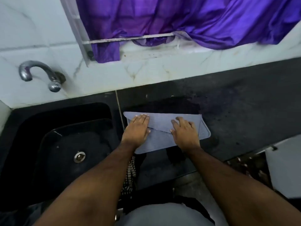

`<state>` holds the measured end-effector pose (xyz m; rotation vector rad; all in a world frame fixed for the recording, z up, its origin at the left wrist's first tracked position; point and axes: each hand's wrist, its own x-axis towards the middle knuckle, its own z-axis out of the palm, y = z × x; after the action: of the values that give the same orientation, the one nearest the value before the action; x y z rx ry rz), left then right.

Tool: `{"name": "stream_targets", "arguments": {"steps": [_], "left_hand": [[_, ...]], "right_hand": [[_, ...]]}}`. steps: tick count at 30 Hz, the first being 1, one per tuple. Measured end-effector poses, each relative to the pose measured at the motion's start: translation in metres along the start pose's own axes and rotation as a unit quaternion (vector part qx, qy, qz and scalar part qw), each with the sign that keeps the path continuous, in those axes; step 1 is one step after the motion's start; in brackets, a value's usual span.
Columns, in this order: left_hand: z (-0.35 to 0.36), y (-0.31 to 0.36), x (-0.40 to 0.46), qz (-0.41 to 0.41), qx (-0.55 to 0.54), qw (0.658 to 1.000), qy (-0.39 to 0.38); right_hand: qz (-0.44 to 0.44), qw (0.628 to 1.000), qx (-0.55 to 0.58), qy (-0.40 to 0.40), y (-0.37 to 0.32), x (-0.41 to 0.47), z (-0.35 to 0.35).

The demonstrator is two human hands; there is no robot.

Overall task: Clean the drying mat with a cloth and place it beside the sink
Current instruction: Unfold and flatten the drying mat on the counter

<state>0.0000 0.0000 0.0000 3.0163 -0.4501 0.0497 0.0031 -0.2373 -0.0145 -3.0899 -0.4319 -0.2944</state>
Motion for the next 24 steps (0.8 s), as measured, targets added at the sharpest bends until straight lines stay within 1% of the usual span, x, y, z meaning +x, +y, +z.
{"name": "stream_targets", "arguments": {"steps": [1, 4, 8, 11, 14, 16, 19, 21, 24], "left_hand": [[0.003, 0.005, 0.003, 0.005, -0.005, 1.0, -0.005], [0.012, 0.02, 0.014, 0.007, -0.023, 1.0, -0.017], [0.022, 0.03, 0.031, 0.001, -0.013, 0.999, -0.035], [0.027, 0.03, 0.045, -0.006, -0.019, 0.998, -0.054], [0.033, 0.029, 0.057, -0.007, -0.05, 0.991, -0.127], [0.038, 0.029, 0.061, -0.021, -0.045, 0.986, -0.162], [0.04, 0.031, 0.073, -0.081, -0.079, 0.983, -0.146], [0.037, 0.032, 0.085, -0.097, -0.073, 0.984, -0.129], [0.031, 0.029, 0.101, -0.139, -0.091, 0.976, -0.142]], "right_hand": [[0.007, 1.0, -0.004, -0.017, 0.006, -0.001, -0.001], [0.009, 1.0, -0.018, -0.012, 0.027, 0.001, 0.005], [0.02, 0.997, -0.01, -0.069, 0.041, 0.016, 0.008], [-0.008, 0.993, 0.016, -0.121, 0.054, 0.022, 0.016], [-0.047, 0.984, 0.058, -0.163, 0.071, 0.03, 0.027], [-0.038, 0.979, 0.09, -0.181, 0.082, 0.03, 0.033], [-0.032, 0.972, 0.141, -0.183, 0.096, 0.028, 0.042], [-0.037, 0.974, 0.149, -0.167, 0.097, 0.028, 0.046], [-0.009, 0.977, 0.161, -0.138, 0.095, 0.032, 0.05]]}}
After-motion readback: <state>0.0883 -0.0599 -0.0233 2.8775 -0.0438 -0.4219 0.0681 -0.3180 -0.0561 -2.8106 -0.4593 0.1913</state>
